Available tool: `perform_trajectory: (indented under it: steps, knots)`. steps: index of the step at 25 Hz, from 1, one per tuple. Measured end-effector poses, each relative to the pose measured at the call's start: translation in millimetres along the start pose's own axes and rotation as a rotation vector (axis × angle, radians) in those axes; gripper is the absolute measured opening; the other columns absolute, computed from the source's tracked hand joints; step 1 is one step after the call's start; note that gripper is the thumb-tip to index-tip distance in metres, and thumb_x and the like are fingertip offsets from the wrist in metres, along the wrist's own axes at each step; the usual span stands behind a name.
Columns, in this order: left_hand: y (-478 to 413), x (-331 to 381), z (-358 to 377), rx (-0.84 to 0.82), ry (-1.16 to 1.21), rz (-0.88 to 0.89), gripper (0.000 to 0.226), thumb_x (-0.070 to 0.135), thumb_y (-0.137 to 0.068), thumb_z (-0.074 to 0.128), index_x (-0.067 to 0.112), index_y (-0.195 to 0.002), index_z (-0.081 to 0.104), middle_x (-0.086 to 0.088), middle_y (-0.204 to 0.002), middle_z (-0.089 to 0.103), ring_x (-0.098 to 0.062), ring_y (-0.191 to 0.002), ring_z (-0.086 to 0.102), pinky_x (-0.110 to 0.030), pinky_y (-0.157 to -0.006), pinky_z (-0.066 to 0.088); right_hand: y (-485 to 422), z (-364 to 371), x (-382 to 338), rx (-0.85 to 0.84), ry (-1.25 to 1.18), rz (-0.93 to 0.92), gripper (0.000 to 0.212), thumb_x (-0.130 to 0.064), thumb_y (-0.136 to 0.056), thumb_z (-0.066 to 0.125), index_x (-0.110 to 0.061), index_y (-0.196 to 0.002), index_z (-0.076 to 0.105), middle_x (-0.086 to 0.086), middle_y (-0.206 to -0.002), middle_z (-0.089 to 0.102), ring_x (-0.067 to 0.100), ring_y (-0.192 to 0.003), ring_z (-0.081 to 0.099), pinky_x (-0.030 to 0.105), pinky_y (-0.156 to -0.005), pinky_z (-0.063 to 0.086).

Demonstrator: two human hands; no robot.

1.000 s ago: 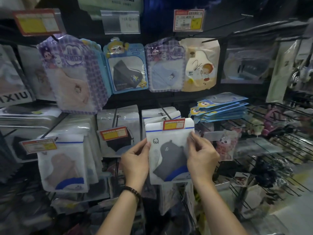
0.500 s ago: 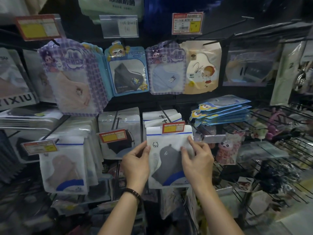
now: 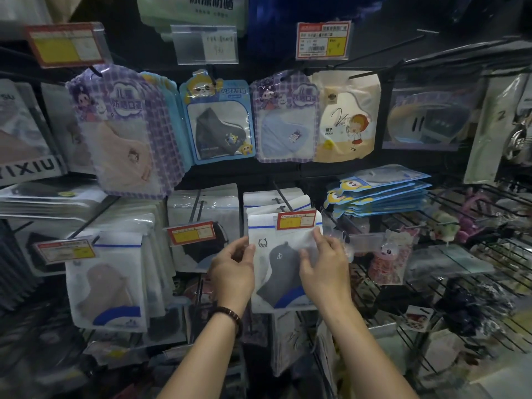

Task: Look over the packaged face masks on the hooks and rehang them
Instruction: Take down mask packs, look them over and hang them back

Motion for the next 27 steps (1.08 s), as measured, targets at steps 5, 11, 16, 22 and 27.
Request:
perform_trajectory:
  steps: [5,11,16,22,27]
  knots:
    - [-9,0,9,0.023,-0.090,-0.015,0.005,0.026,-0.098,0.078,0.025,-0.102,0.080,0.012,-0.091,0.077,-0.002,-0.085,0.071,-0.012,-0.068,0.051,-8,11,-9,-0.125,-0.017,0.013,0.076,-0.032,-0.103,0.068,-0.011,-0.168,0.034,0.013,-0.174,0.031,0.026,-0.163,0.025,0.027,-0.129,0.016]
    - [-13,-4,5,-0.017,-0.082,0.011,0.005,0.027,-0.097,0.078,0.028,-0.102,0.075,0.014,-0.094,0.075,-0.002,-0.089,0.071,-0.006,-0.066,0.049,13,14,-5,-0.097,-0.028,0.041,0.066,-0.029,-0.103,0.069,-0.009,-0.162,0.046,0.011,-0.168,0.041,0.023,-0.157,0.035,0.012,-0.118,0.011]
    - [2,-1,-31,-0.115,-0.176,0.056,0.010,0.026,-0.100,0.074,0.033,-0.106,0.071,0.016,-0.097,0.073,0.005,-0.088,0.067,-0.002,-0.066,0.048,48,35,-12,-0.134,-0.015,0.087,0.058,-0.028,-0.101,0.072,-0.013,-0.154,0.055,0.008,-0.157,0.052,0.025,-0.149,0.048,0.032,-0.123,0.034]
    - [17,-10,-136,-0.262,-0.399,0.160,0.014,0.026,-0.096,0.075,0.038,-0.089,0.073,0.022,-0.084,0.073,0.008,-0.083,0.068,-0.010,-0.072,0.052,95,81,-81,-0.226,-0.059,0.024,0.052,-0.029,-0.099,0.072,-0.017,-0.148,0.059,0.003,-0.146,0.057,0.022,-0.139,0.054,0.034,-0.118,0.041]
    - [-2,-27,-238,-0.149,-0.435,0.086,0.016,0.021,-0.096,0.076,0.034,-0.087,0.074,0.018,-0.082,0.075,0.008,-0.080,0.068,-0.009,-0.068,0.051,137,132,-150,-0.348,-0.140,0.004,0.051,-0.031,-0.098,0.073,-0.021,-0.147,0.062,-0.001,-0.142,0.064,0.017,-0.133,0.060,0.034,-0.115,0.047]
Point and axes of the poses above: each hand's wrist, its own y-axis away from the middle knuckle, its own z-axis out of the palm, x = y × z, the point moved 2 cm from there along -y, towards the middle knuckle
